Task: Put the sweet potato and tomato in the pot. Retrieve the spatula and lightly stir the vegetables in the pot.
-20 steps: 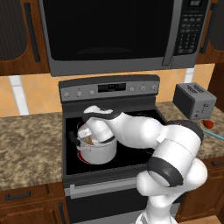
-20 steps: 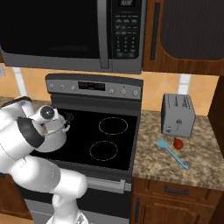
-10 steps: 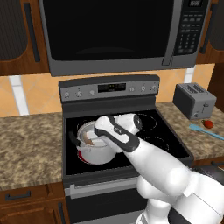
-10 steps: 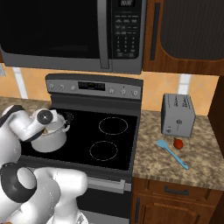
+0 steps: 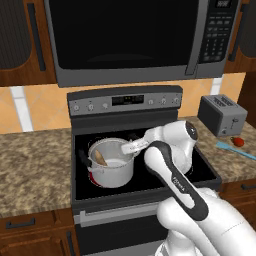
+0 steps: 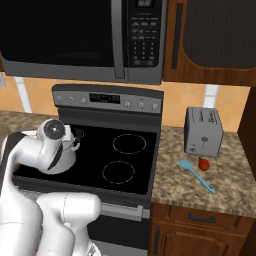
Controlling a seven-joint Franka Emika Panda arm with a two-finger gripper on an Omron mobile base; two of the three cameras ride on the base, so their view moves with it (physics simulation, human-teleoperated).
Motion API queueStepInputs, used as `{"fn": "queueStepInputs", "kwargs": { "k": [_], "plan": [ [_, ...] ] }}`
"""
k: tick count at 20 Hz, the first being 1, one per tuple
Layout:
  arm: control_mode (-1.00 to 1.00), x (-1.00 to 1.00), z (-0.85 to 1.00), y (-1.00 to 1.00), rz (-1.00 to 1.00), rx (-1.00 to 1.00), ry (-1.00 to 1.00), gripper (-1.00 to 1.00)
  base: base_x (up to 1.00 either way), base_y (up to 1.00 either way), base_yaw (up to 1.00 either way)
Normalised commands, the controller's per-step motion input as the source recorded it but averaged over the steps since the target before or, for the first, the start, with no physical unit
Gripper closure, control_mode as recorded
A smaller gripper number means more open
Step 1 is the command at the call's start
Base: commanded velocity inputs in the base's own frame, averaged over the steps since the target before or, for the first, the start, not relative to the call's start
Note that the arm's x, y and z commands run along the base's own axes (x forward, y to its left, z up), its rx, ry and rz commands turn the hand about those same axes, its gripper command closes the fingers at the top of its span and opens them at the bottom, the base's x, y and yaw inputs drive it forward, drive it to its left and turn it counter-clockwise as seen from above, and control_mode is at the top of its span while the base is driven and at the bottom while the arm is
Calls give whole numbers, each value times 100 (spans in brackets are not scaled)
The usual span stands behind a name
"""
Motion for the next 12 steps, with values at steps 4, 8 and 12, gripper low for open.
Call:
{"fn": "queueStepInputs", "kwargs": {
  "k": [4,8,12],
  "plan": [
    [-100,-79,37,-71,-2,0,14,-100,0,0,0],
    [-100,-65,25,-65,-24,0,23,-100,0,0,0],
    [-100,-58,29,-30,-32,-5,33,-100,0,0,0]
  ]
}}
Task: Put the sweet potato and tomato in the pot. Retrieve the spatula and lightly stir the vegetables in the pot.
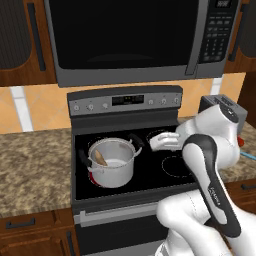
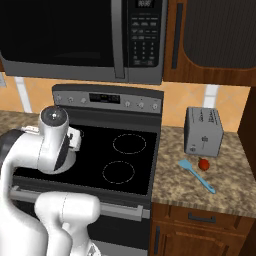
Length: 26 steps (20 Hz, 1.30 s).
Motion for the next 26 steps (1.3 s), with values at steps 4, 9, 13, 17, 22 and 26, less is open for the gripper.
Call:
{"fn": "queueStepInputs", "kwargs": {
  "k": [4,9,13,17,22,26],
  "plan": [
    [-100,-49,-25,-19,-30,-23,13,-100,0,0,0],
    [100,-20,-40,-27,-22,-16,5,-100,-7,-12,-6],
    [100,0,0,0,0,0,0,-100,-32,-89,-23],
    [100,0,0,0,0,0,0,-100,-6,-51,-2],
    [100,0,0,0,0,0,0,-100,5,-57,23],
    [100,0,0,0,0,0,0,-100,43,-30,29]
  ]
}}
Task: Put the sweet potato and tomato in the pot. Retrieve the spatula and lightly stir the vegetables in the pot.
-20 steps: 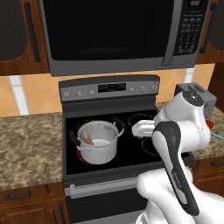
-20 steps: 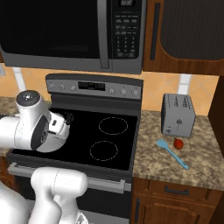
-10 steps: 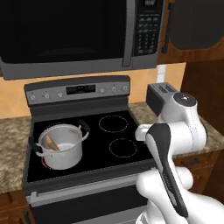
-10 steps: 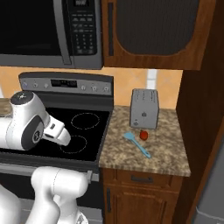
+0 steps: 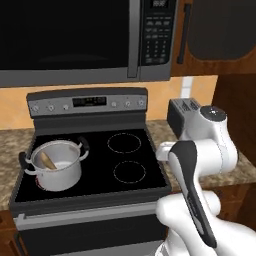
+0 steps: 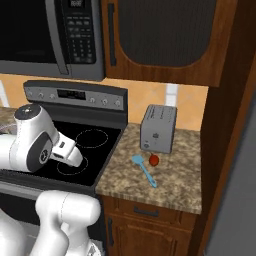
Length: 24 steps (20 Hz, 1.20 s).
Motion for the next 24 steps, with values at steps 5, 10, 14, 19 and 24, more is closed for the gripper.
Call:
{"fn": "queueStepInputs", "kwargs": {
  "k": [5,10,14,19,24],
  "plan": [
    [100,0,0,0,0,0,0,-100,50,36,1],
    [100,0,0,0,0,0,0,-100,42,28,-5],
    [-100,46,0,-6,1,1,5,-100,47,0,-1],
    [-100,31,-3,-67,6,-1,13,-100,0,0,0],
    [-100,35,-9,-93,2,-2,15,-100,0,0,0]
  ]
}}
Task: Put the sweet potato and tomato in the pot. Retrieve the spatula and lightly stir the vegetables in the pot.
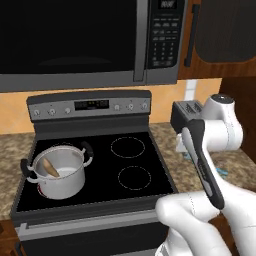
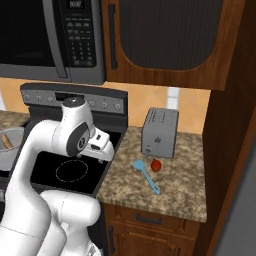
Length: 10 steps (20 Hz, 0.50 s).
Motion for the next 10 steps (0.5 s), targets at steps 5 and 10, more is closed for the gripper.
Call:
{"fn": "queueStepInputs", "kwargs": {
  "k": [5,10],
  "plan": [
    [-100,29,-20,-91,2,0,12,-100,0,0,0],
    [-100,38,-23,-62,1,0,9,-100,0,0,0]
  ]
}}
